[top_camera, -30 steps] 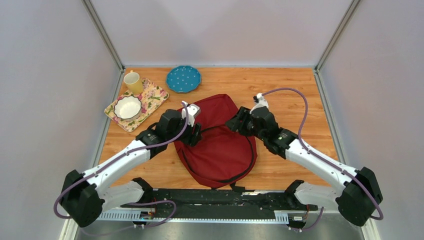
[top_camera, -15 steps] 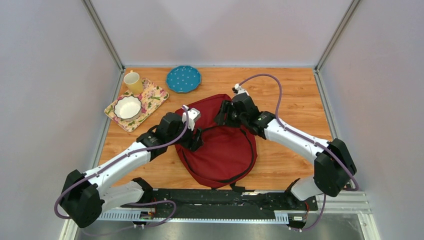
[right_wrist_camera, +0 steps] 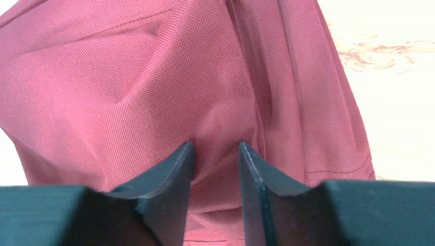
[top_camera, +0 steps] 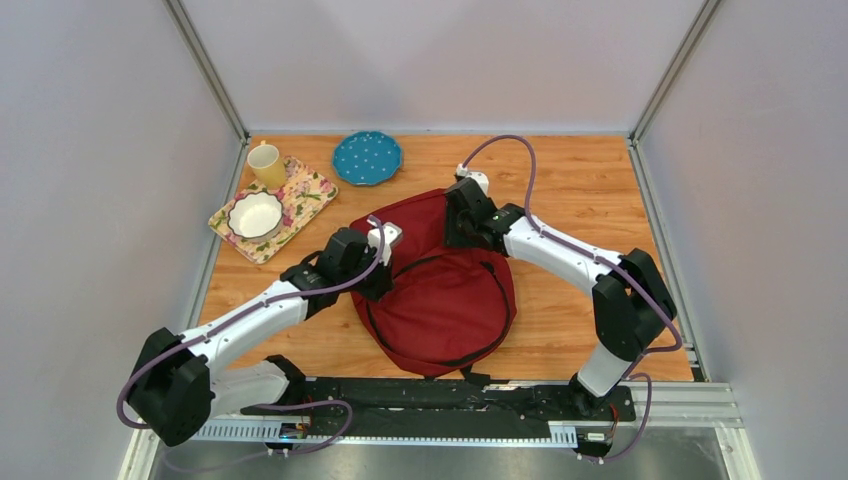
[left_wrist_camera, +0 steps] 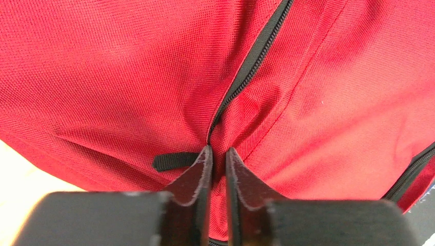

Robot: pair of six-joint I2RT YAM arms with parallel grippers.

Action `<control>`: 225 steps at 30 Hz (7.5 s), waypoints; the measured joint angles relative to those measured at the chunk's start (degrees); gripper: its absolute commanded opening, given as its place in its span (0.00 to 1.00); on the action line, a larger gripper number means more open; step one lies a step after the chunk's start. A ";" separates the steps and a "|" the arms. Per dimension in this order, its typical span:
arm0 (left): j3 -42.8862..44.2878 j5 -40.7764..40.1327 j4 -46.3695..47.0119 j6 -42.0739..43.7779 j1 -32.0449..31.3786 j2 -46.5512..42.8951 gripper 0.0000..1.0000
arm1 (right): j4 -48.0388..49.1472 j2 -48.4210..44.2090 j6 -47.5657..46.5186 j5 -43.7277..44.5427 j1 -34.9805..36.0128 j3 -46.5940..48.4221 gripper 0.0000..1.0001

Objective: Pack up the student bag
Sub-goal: Zip the student bag at the center of the board.

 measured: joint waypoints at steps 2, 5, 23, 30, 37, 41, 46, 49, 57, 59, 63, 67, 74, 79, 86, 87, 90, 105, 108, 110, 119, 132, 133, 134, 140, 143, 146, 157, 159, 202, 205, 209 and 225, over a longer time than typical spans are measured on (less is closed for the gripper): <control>0.00 0.50 0.07 0.26 0.00 0.04 0.00 | -0.11 0.11 -0.31 0.00 -0.17 0.09 0.14; 0.00 2.12 0.17 1.31 0.00 0.07 0.00 | -0.13 0.20 -0.48 -0.63 -1.01 0.15 0.00; -8.79 10.10 5.60 8.39 -0.07 -15.52 0.00 | 1.88 -3.21 -2.34 -11.15 -8.24 -2.23 0.43; -8.98 10.54 8.13 5.99 -0.07 -15.56 0.03 | 5.53 -12.37 -2.08 -21.40 -8.52 -6.78 0.17; -8.22 12.87 8.00 5.33 -0.04 -13.49 0.16 | 5.40 -8.66 -1.70 -25.11 -3.50 -6.45 0.15; -6.97 14.82 7.50 5.11 -0.07 -13.55 0.15 | 1.95 -2.95 -2.23 -21.42 -2.23 -5.88 0.16; -6.97 17.68 7.76 4.70 -0.11 -16.46 0.32 | 1.95 -3.41 -2.51 -18.29 -1.88 -7.17 0.29; -6.88 19.58 7.96 4.09 -0.17 -17.05 0.36 | 1.79 -4.07 -3.28 -18.64 -1.88 -7.19 0.33; -5.77 16.15 6.69 3.52 -0.17 -18.32 0.70 | 0.39 -12.96 -4.42 -18.36 -1.92 -7.45 0.45; -5.77 11.47 6.08 2.95 -0.22 -20.11 0.71 | 0.17 -15.63 -4.13 -14.78 -2.01 -7.56 0.45; -5.84 1.11 4.94 0.15 -0.22 -22.75 0.71 | -0.04 -16.94 -4.09 -10.80 -2.45 -8.26 0.33; -7.63 -4.98 4.42 -3.52 -0.20 -24.04 0.72 | -0.79 -13.51 -3.10 -12.17 -2.58 -9.92 0.41; -8.70 0.76 6.32 -5.70 -0.20 -21.62 0.73 | -1.42 -17.55 -3.13 -14.05 -1.77 -17.05 0.48; -3.43 9.09 7.54 -0.98 -0.20 -12.70 0.74 | -0.55 -18.21 -4.48 -14.71 -1.77 -17.00 0.48; 8.76 18.29 4.72 4.98 -0.20 1.66 0.75 | -0.55 -21.35 -4.61 -15.41 -1.79 -17.00 0.48; 9.35 19.26 4.07 5.35 -0.20 2.99 0.75 | -0.55 -21.84 -4.63 -15.41 -1.79 -17.00 0.48; 10.60 20.98 1.16 6.19 -0.20 6.71 0.75 | -0.61 -23.12 -4.63 -15.41 -1.79 -17.00 0.48; 18.01 27.89 -12.79 10.91 -0.09 13.40 0.45 | -0.94 -24.04 -4.63 -15.37 -1.81 -17.00 0.47; 19.23 30.86 -14.91 11.87 -0.11 15.78 0.32 | -0.96 -24.04 -4.61 -15.37 -1.92 -17.00 0.46; 19.71 32.17 -15.98 12.33 -0.09 16.94 0.29 | -1.03 -24.00 -4.61 -15.39 -1.92 -17.00 0.46; 18.58 29.68 -14.64 12.20 -0.11 13.40 0.78 | -1.07 -24.00 -4.31 -15.58 -1.92 -16.90 0.45; 8.81 8.44 -1.60 5.31 -0.15 -12.63 0.90 | 4.37 -9.99 -3.37 -19.98 -1.92 -4.07 0.23; 6.99 5.97 -1.18 4.31 -0.13 -13.77 0.90 | 4.39 -7.93 -3.37 -20.09 -1.92 -4.13 0.23; 5.60 4.22 -1.25 3.26 -0.11 -14.47 0.90 | 4.15 -6.60 -3.28 -20.09 -1.90 -4.72 0.23; -3.23 -7.39 -2.38 -4.96 0.24 -19.85 0.91 | 2.80 -7.30 -3.32 -19.52 -1.90 -11.58 0.32; -6.01 -12.15 -3.13 -9.42 0.76 -22.99 0.92 | 2.49 -9.70 -3.72 -19.71 -1.92 -11.45 0.42; -7.15 -15.80 -3.69 -13.77 1.46 -25.14 0.92 | 1.92 -11.69 -4.28 -20.35 -1.68 -9.55 0.44; -8.92 -16.46 -4.28 -26.01 6.82 -24.00 0.88 | 1.53 -12.48 -4.98 -19.58 5.70 -5.44 0.44; -10.58 -15.34 -3.85 -28.04 8.63 -23.82 0.88 | 1.49 -12.48 -4.81 -19.45 6.97 -5.44 0.44; -28.61 -6.21 21.75 -49.44 13.46 -27.17 0.28 | -4.72 7.34 -9.81 -0.92 22.16 11.23 0.34; -28.70 -6.21 21.73 -49.44 13.46 -27.28 0.28 | -5.40 8.28 -10.40 0.61 22.23 11.82 0.32; -28.79 -6.16 21.75 -49.44 13.57 -27.36 0.27 | -5.73 8.94 -11.04 2.21 22.38 12.24 0.30; -28.79 -5.86 21.75 -49.46 13.73 -27.36 0.26 | -6.58 10.97 -10.36 4.96 23.37 13.57 0.29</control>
